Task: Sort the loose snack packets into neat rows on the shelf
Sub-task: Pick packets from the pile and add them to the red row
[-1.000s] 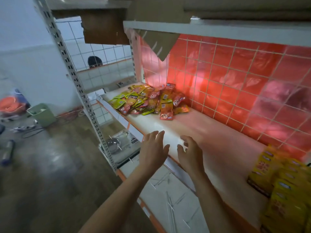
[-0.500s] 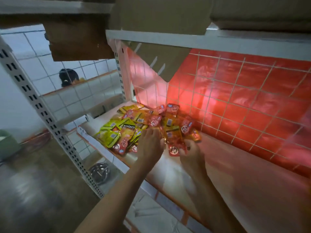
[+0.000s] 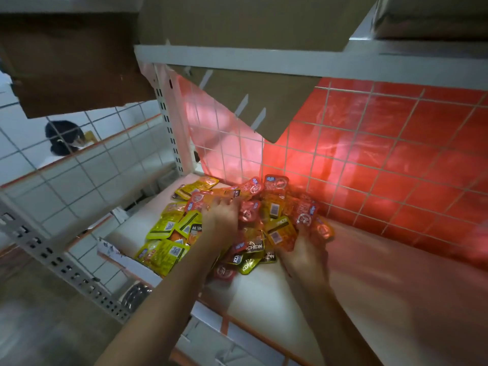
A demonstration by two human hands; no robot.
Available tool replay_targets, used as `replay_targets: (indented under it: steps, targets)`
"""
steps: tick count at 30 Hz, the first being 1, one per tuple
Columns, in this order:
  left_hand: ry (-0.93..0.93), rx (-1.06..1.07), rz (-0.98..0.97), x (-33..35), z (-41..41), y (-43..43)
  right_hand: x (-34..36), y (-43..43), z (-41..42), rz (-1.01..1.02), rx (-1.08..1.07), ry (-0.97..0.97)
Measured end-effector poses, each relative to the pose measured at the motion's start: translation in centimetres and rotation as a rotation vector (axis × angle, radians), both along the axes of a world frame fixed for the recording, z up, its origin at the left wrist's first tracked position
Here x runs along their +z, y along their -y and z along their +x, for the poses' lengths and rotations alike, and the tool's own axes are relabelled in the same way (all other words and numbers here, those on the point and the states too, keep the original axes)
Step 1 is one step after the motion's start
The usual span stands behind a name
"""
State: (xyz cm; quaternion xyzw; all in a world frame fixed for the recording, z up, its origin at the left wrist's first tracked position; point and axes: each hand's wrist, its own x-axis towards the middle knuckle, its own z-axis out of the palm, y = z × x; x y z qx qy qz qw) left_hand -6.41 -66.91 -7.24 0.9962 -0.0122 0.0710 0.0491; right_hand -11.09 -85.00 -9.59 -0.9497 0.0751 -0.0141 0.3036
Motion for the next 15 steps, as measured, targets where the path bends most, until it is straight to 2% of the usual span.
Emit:
replay_targets:
  steps: [3,7,11,15]
  targets:
    - [-0.08,0.019,0.051,-0.2,0.4,-0.2,-0.3,-0.2,0.7,0.05,-0.011,-0.016]
    - [0.099,-0.026,0.003,-0.5,0.4,0.5,-0.2,-0.2,0.8,0.206,-0.07,-0.02]
    - [0.276,-0.047,-0.225,1.1,-1.0,2.9,0.1,0.3,0.4,0.448,-0.157,0.128]
    - [0.238,-0.075,-0.571,2.2,-3.2,5.4,0.5,2.0,-0.4,0.68,-0.291,0.23]
